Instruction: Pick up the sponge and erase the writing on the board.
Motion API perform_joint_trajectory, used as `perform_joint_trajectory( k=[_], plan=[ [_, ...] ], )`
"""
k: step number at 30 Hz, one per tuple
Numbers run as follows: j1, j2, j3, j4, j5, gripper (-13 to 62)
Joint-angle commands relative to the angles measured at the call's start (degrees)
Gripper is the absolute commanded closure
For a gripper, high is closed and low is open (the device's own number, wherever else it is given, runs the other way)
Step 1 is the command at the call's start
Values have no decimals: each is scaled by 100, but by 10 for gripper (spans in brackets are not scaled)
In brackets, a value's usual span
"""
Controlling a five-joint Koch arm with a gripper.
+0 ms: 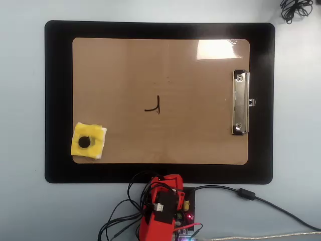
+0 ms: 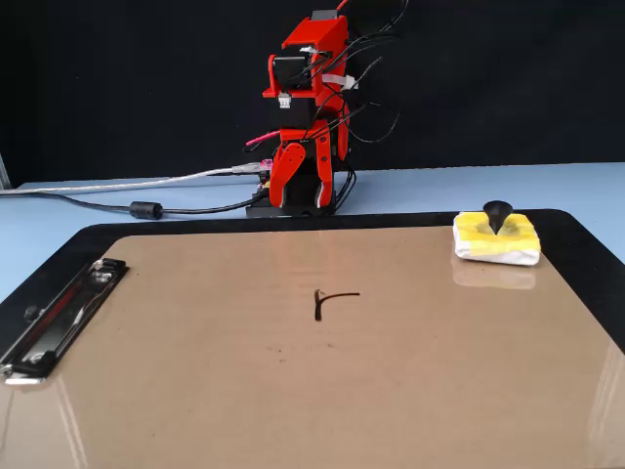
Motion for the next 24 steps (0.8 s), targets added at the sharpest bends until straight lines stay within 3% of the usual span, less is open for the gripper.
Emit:
perform_joint_trajectory(
  k=[1,6,11,16,24],
  plan=[
    [53,246,141,360,-35,152],
    [53,246,44,352,-44,152],
    [-246,211,-1125,158,-18,155],
    [-2180,211,-1661,-1116,-308,168],
    [-5177,264,-1450,-4816,-2391,175]
  ],
)
